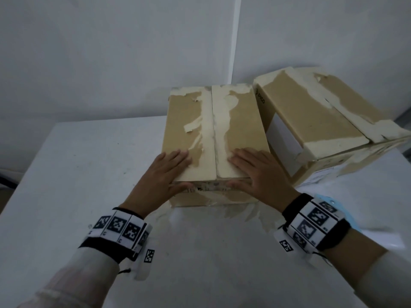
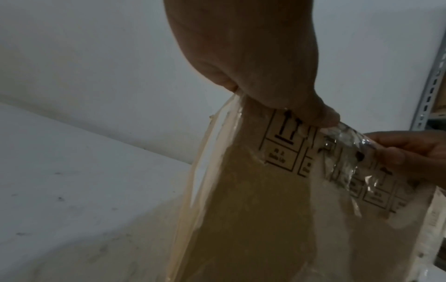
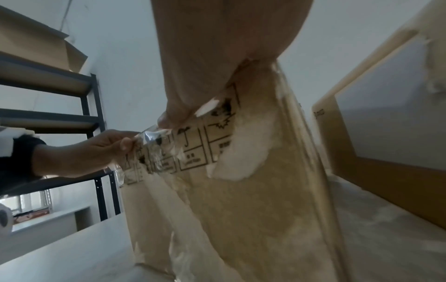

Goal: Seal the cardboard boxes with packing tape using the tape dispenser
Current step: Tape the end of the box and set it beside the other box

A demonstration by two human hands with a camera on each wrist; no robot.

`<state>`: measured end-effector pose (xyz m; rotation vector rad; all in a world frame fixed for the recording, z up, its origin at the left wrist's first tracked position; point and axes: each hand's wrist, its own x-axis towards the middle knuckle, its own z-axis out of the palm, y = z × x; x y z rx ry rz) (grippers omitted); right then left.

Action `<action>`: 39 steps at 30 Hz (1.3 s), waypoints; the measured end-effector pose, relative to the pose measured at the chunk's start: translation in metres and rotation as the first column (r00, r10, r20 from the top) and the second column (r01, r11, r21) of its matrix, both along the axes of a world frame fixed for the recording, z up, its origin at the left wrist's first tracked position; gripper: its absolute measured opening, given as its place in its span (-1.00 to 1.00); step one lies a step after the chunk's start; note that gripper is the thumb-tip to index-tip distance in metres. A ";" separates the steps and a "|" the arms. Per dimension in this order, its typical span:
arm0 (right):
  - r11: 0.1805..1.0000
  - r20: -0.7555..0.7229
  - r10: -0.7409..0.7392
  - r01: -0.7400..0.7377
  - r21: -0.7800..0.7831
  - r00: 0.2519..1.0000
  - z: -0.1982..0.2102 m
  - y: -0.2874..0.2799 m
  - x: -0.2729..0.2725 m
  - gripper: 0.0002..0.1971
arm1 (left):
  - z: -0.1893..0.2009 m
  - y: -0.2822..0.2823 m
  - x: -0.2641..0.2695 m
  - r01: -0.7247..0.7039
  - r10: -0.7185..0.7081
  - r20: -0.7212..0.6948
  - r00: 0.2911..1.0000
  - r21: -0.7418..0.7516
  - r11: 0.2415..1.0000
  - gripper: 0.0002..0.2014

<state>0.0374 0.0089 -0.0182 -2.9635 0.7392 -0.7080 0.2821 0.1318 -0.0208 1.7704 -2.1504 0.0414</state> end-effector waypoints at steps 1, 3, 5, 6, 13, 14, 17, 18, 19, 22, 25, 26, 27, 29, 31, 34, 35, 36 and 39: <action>1.000 -0.004 0.015 -0.015 -0.014 1.000 -0.002 -0.002 -0.004 -0.33 | -0.001 -0.001 0.002 0.009 -0.009 0.005 1.000 0.013 1.000 -0.34; 0.999 -0.011 0.032 -0.032 -0.019 0.999 -0.008 -0.004 -0.012 -0.36 | -0.004 0.000 0.008 0.036 -0.036 0.000 0.999 -0.003 0.999 -0.38; 0.999 0.002 0.035 -0.035 0.022 0.999 -0.014 -0.009 -0.019 -0.38 | -0.010 0.005 0.018 0.067 -0.067 0.001 0.998 -0.055 0.996 -0.40; 0.998 0.017 0.039 -0.040 0.048 0.999 -0.016 -0.011 -0.022 -0.39 | -0.013 0.010 0.024 0.061 -0.061 -0.003 0.998 -0.079 0.995 -0.41; 0.961 0.166 0.102 -0.141 0.239 0.981 -0.015 -0.021 -0.050 -0.38 | -0.012 0.030 0.036 -0.022 -0.001 -0.167 0.986 -0.137 0.990 -0.47; 0.955 0.177 0.107 -0.150 0.257 0.978 -0.014 -0.022 -0.051 -0.37 | -0.008 0.029 0.037 -0.016 -0.014 -0.222 0.975 -0.135 0.991 -0.45; 0.958 0.240 0.062 -0.126 0.259 0.969 -0.010 -0.021 -0.053 -0.44 | 0.002 0.026 0.040 -0.017 -0.031 -0.394 0.919 -0.118 0.993 -0.53; 0.962 0.268 0.039 -0.109 0.251 0.963 -0.009 -0.021 -0.055 -0.49 | 0.003 0.025 0.042 -0.011 -0.038 -0.427 0.903 -0.114 0.993 -0.53; 0.959 0.294 0.026 -0.107 0.261 0.955 -0.007 -0.020 -0.057 -0.49 | 0.003 0.025 0.044 -0.003 -0.045 -0.444 0.895 -0.106 0.994 -0.53; 0.928 0.307 0.059 -0.166 0.335 0.950 -0.003 -0.023 -0.062 -0.44 | 0.005 0.023 0.049 0.011 -0.035 -0.421 0.906 -0.060 0.998 -0.48; 0.938 0.212 0.174 -0.227 0.262 0.962 0.001 -0.033 -0.068 -0.60 | 0.014 0.020 0.051 0.062 -0.077 -0.182 0.980 -0.085 0.994 -0.46; 0.944 0.173 0.226 -0.259 0.203 0.959 0.005 -0.036 -0.068 -0.66 | 0.019 0.018 0.052 0.089 -0.100 -0.105 0.989 -0.096 0.991 -0.46; 0.949 0.132 0.273 -0.289 0.129 0.953 0.008 -0.039 -0.067 -0.72 | 0.023 0.016 0.054 0.128 -0.132 -0.028 0.991 -0.105 0.986 -0.46; 0.946 0.017 0.323 -0.323 -0.001 0.946 0.018 -0.044 -0.065 -0.91 | 0.027 0.012 0.059 0.225 -0.213 0.121 0.970 -0.096 0.970 -0.36; 0.944 -0.079 0.330 -0.330 0.012 0.941 0.023 -0.047 -0.063 -0.88 | 0.027 0.011 0.063 0.287 -0.268 0.194 0.944 -0.073 0.955 -0.22; 0.938 0.044 0.257 -0.260 0.230 0.965 0.021 -0.043 -0.065 -0.81 | 0.023 0.013 0.061 0.242 -0.228 0.139 0.964 -0.090 0.966 -0.18; 0.908 0.166 0.153 -0.205 0.365 0.974 0.017 -0.038 -0.067 -0.79 | 0.019 0.013 0.059 0.201 -0.191 0.101 0.976 -0.104 0.974 -0.23; 0.868 0.272 0.037 -0.165 0.468 0.962 0.011 -0.034 -0.068 -0.78 | 0.013 0.015 0.058 0.155 -0.150 0.052 0.987 -0.126 0.980 -0.31; 0.837 0.392 -0.216 -0.038 0.547 0.894 -0.006 -0.019 -0.066 -0.75 | -0.003 0.023 0.047 0.003 -0.033 -0.151 0.988 -0.199 0.980 -0.63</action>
